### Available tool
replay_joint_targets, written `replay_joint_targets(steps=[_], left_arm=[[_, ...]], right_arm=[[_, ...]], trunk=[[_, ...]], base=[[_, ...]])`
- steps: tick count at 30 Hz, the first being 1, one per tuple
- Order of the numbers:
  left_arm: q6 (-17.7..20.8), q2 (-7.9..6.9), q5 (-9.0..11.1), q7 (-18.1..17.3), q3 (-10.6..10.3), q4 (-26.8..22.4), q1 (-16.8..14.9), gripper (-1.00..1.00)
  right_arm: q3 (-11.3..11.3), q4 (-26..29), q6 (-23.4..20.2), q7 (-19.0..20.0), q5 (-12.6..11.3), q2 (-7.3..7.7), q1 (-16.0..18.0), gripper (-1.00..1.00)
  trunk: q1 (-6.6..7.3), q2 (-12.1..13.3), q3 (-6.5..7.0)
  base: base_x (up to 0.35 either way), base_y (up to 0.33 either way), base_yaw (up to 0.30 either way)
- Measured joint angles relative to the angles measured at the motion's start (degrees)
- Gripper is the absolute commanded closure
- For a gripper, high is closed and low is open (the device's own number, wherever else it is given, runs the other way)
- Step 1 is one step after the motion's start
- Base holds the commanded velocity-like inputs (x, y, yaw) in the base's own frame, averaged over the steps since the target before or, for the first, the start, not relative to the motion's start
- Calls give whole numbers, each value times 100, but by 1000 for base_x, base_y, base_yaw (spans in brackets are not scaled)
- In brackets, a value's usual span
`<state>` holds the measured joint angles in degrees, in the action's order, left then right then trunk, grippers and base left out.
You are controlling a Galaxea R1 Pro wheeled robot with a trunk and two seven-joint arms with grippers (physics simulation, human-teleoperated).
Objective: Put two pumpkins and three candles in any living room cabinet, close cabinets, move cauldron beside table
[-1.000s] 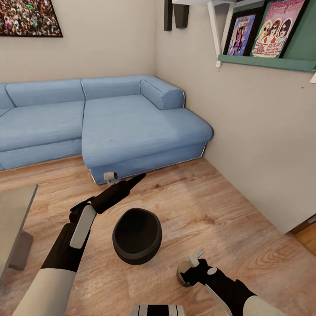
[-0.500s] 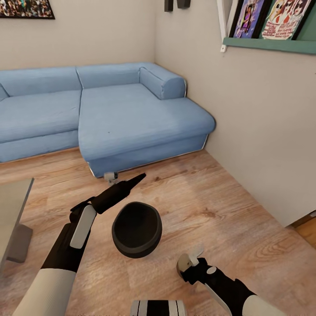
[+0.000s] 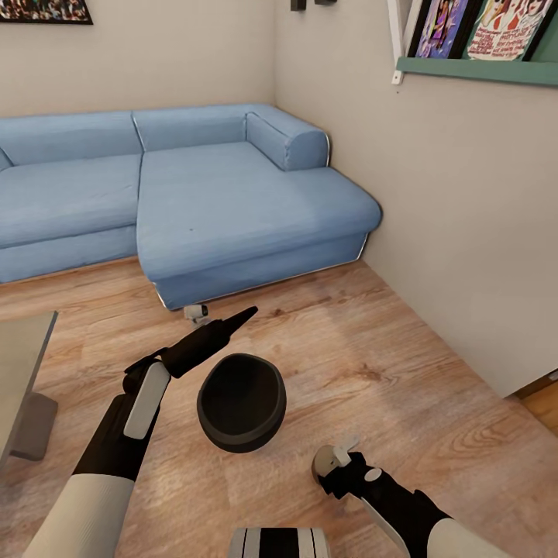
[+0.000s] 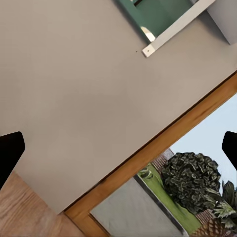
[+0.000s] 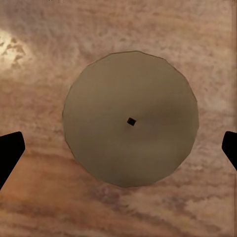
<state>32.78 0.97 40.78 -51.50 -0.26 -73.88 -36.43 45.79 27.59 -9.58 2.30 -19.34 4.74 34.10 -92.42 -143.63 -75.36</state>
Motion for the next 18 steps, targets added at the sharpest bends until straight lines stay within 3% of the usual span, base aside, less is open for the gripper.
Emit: replay_joint_targets(steps=[18], left_arm=[[-9,0,6,-17,0,0,13,-100]], right_arm=[[-44,-8,0,-2,0,-1,8,-100]], trunk=[[-3,-1,-21]], base=[[46,0,0]])
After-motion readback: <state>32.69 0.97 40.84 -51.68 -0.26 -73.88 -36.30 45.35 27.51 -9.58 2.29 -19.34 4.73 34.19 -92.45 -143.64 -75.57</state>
